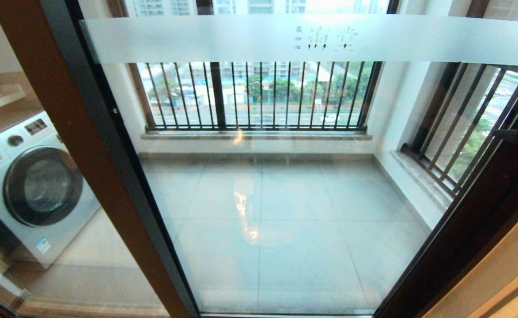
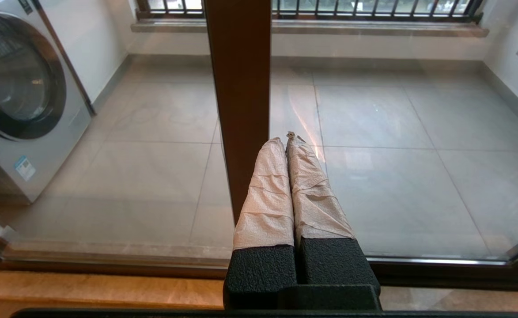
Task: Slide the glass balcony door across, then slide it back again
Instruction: Open the slid door
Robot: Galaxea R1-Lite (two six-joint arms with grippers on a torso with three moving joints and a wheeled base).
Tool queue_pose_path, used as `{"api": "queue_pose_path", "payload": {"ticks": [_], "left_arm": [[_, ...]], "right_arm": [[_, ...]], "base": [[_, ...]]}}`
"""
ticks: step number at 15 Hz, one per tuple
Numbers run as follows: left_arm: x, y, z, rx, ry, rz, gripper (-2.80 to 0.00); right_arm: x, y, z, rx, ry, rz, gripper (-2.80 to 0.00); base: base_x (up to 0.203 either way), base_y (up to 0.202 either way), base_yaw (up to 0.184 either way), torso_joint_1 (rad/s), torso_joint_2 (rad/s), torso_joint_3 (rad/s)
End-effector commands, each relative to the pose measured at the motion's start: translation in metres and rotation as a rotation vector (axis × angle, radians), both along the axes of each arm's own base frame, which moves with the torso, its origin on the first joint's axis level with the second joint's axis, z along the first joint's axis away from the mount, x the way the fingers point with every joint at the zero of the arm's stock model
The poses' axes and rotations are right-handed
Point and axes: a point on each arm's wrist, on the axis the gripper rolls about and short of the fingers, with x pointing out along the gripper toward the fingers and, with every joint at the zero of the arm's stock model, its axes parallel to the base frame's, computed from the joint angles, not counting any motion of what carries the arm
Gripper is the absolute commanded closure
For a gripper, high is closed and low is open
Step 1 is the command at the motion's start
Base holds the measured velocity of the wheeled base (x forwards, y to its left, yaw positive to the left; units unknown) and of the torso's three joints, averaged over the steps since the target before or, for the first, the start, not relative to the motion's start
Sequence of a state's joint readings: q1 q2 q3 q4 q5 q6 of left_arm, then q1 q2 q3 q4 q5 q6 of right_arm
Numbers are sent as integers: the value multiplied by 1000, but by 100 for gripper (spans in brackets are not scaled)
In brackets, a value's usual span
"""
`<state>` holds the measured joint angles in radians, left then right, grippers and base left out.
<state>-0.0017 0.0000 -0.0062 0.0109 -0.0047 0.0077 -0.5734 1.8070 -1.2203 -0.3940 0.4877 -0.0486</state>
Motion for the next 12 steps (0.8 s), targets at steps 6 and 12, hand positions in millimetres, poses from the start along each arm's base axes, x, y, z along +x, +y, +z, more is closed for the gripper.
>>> {"api": "queue_pose_path", "payload": {"ticks": [6, 12], "left_arm": [[0, 0, 0, 0, -2, 0, 0], [0, 0, 0, 0, 0, -1, 0]], "right_arm": [[1, -2, -5, 7, 12, 1, -280], [8, -7, -17, 24, 40, 2, -280]], "base": [[0, 0, 0, 0, 0, 0], [0, 0, 0, 0, 0, 0]]}}
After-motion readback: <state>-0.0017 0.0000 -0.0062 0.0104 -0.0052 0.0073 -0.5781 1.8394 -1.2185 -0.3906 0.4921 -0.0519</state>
